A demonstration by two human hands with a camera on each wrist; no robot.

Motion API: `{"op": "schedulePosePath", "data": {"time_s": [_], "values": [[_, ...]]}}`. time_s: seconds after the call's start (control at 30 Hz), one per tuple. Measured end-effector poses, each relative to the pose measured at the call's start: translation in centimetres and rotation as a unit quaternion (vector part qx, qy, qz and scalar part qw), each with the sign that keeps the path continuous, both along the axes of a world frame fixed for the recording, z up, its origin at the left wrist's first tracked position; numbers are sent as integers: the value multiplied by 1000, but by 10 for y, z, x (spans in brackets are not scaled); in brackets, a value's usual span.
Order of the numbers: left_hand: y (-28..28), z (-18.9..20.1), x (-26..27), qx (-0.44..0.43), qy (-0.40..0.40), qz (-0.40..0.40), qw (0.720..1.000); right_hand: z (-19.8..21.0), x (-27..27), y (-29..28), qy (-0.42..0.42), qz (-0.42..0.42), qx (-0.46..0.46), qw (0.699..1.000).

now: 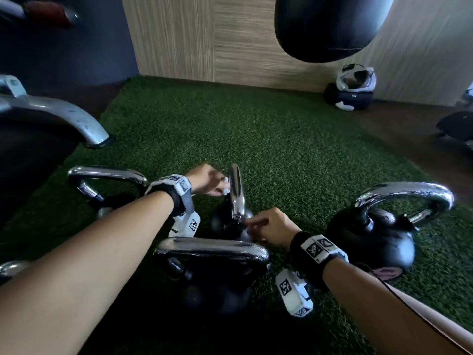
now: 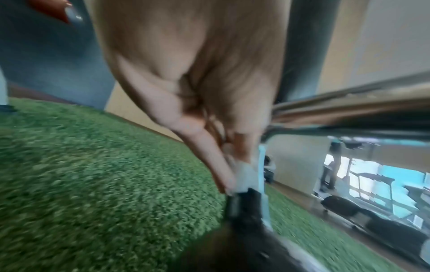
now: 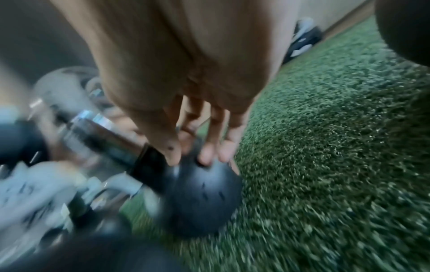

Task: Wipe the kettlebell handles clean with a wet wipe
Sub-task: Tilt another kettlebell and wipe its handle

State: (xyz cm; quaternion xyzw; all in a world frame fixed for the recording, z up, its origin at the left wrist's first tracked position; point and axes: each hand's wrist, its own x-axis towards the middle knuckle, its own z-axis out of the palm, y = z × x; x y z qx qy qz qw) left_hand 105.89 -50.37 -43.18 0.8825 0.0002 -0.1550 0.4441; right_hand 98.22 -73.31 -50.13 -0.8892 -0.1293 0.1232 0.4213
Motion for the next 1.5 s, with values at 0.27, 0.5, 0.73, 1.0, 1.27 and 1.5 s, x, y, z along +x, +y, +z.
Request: {"op": "schedulePosePath", "data": {"time_s": [0.27,0.5,0.73,1.0,1.27,1.5], "values": [[2,-3,0,-23,-39,-7,999,-17,24,20,18,-77,39,996],[-1,2,-8,92,-117,-63,987,-20,21,17,8,-123,23,992],[4,18,-16,14,-168,-21,985,-20,19,18,1,-127,33,991],[24,25,-29,-109,-128,-61,984,-30,25,15,7,-135,54,989],[21,41,-45,-89,-44,-204,974,-31,25,15,-4,-132,53,990],[10,48,-61,-9,-41,-303,952,-33,25,13,-4,-129,61,990]]}}
